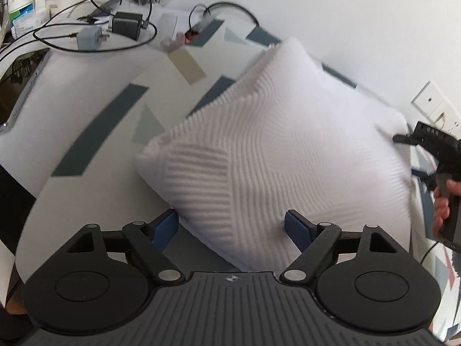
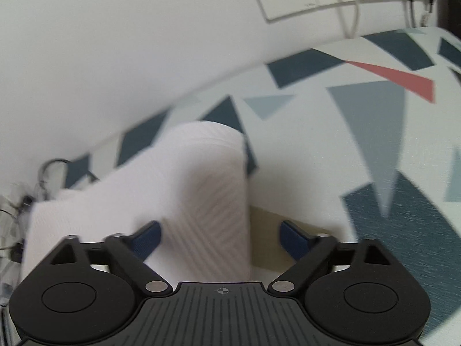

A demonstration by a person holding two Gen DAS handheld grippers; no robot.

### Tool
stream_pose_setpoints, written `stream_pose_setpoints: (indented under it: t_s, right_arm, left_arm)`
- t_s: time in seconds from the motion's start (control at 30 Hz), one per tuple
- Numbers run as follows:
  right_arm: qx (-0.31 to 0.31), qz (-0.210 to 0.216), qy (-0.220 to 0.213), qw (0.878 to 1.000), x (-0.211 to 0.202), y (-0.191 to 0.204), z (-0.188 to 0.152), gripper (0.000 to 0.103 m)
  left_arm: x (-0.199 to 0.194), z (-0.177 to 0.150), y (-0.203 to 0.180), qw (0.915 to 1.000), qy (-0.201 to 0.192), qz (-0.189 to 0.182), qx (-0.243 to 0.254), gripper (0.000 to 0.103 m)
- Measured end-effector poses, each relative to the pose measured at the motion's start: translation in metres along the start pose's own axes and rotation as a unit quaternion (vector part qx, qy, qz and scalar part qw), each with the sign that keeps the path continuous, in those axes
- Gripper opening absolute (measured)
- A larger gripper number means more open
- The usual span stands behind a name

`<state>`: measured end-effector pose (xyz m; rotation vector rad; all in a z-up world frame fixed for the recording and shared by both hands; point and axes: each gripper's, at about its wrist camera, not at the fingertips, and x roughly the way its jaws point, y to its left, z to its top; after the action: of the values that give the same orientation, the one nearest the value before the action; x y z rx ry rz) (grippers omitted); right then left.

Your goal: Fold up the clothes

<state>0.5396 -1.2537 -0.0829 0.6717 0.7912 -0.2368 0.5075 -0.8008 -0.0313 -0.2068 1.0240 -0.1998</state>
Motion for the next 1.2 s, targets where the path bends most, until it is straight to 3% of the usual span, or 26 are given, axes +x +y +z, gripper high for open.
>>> stream_pose_setpoints:
  t_s: [0.03,0.17,0.33,0.43,0.63,0.8,0.9,1.0,1.1,1.13,1.2]
  right_arm:
    - [0.0,0.012,-0.003,1.0,0.002,-0.002,0.0,0.024]
    - [0.008,0.04,-0.012,0.999,0.007,0.001,-0.001,0.008]
    - [0.064,0.046,-0.024,0.997,-0.019,-0.04,-0.009,0.007]
    - [0.097,0.035,-0.036,0.994,-0.051,-0.077,-0.024,0.007]
    - [0.173,0.002,-0.069,0.982,-0.133,-0.152,-0.09,0.007]
    - [0.2,-0.017,-0.063,0.978,-0.182,-0.172,-0.142,0.007]
    - [0.192,-0.025,-0.043,0.98,-0.193,-0.169,-0.153,0.008]
    - [0.184,-0.031,-0.025,0.982,-0.197,-0.163,-0.151,0.024]
    - [0.148,-0.061,-0.016,0.987,-0.202,-0.15,-0.142,0.054]
    - [0.129,-0.076,-0.022,0.988,-0.204,-0.144,-0.139,0.069]
    - [0.098,-0.097,-0.037,0.99,-0.209,-0.134,-0.134,0.083]
  left_arm:
    - [0.003,-0.001,-0.001,1.0,0.002,0.002,-0.002,0.084]
    - [0.019,0.004,-0.002,0.9999,0.01,0.008,-0.01,0.084]
    - [0.038,0.02,-0.019,0.9994,0.01,0.021,0.028,0.085]
    - [0.05,0.032,-0.033,0.9995,0.016,0.011,0.026,0.088]
    - [0.082,0.057,-0.094,0.99,0.02,-0.012,0.139,0.099]
    - [0.108,0.071,-0.149,0.978,0.021,-0.041,0.203,0.099]
    - [0.122,0.077,-0.175,0.9744,0.022,-0.045,0.219,0.102]
    - [0.128,0.08,-0.189,0.9751,0.026,-0.037,0.217,0.103]
    - [0.131,0.083,-0.191,0.9769,0.036,-0.029,0.209,0.103]
    - [0.132,0.084,-0.191,0.9773,0.04,-0.027,0.206,0.103]
    - [0.13,0.084,-0.188,0.9774,0.049,-0.022,0.205,0.103]
